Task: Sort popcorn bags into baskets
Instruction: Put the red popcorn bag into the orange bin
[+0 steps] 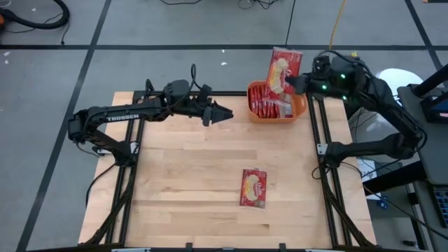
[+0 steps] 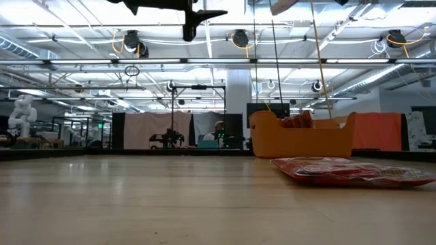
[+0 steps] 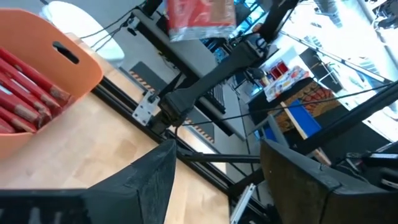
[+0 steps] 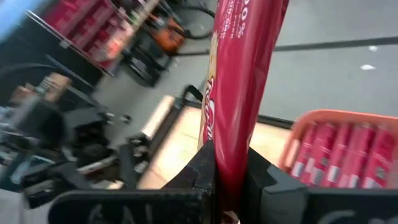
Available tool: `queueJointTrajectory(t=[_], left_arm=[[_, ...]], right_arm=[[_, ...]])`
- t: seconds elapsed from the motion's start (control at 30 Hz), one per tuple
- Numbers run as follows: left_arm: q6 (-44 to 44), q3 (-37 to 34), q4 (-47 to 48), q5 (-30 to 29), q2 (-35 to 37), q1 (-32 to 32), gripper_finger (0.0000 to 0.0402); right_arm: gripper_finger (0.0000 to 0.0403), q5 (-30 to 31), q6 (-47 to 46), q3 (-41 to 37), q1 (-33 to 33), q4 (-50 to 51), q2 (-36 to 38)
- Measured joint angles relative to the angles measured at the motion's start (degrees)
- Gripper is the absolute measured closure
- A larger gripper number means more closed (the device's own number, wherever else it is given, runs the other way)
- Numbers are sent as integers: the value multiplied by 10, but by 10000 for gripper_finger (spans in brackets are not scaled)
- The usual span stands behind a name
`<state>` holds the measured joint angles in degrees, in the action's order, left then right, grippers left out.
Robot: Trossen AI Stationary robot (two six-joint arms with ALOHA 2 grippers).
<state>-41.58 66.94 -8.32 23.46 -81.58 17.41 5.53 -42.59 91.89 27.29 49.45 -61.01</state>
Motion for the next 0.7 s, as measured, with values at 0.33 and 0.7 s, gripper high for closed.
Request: queueJointTrajectory(t=[0.33, 0.7], left_arm=[[4, 0, 11, -5, 0, 0, 170], [8, 0, 63, -5, 0, -3, 170]], right_arm=[[385, -104, 14, 17, 107, 26, -73], [385, -176, 87, 104, 188, 193, -158]])
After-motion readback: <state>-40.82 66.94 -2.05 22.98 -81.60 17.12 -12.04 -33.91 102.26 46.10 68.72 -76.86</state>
